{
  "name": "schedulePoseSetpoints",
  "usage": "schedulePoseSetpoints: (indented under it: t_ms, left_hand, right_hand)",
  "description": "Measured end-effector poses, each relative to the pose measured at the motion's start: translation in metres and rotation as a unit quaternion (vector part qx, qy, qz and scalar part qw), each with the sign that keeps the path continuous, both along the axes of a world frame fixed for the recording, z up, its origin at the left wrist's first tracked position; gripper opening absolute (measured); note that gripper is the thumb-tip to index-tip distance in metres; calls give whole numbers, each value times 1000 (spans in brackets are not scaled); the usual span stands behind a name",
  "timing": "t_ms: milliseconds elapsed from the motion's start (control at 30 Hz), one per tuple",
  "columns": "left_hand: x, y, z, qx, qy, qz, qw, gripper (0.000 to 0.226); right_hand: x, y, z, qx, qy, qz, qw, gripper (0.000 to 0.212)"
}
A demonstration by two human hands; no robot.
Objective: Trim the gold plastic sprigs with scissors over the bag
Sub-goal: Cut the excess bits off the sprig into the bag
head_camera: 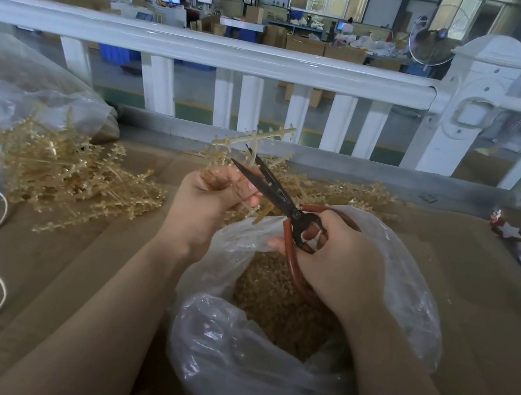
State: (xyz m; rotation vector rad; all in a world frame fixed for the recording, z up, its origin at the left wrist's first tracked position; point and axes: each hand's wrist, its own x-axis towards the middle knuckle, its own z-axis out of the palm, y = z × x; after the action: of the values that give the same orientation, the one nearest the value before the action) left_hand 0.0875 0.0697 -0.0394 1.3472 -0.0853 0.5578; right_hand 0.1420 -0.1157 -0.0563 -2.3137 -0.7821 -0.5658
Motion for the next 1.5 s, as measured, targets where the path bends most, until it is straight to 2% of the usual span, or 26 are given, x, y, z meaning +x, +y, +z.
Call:
schedulePoseSetpoints:
  t_ms: [100,367,533,633,833,1233,1367,1500]
  left_hand:
    - [-1,2,1,-7,5,-13,1000,4]
    - [-1,8,0,25,13,-12,1000,10]
    - [-2,5,0,88,12,-17,996,19]
    - [-1,1,0,102,17,-19,994,31]
    - [-1,1,0,103,26,-28,994,36]
    - [0,0,-1,51,38,-51,997,17]
    - [1,2,-2,59,34,-65,996,24]
    - [1,0,0,25,46,-56,997,25]
  right_hand:
    - [0,0,0,0,0,0,1000,67]
    - [2,0,-1,13,15,16,1000,80]
    - [2,-1,0,-11,-8,-6,1000,65]
    - [1,-1,1,-9,-10,-3,1000,67]
    - [-2,1,3,6,-9,7,1000,67]
    - [2,1,0,8,33,32,999,64]
    - [2,2,1,9,37,34,999,76]
    - [2,3,-1,9,36,43,998,88]
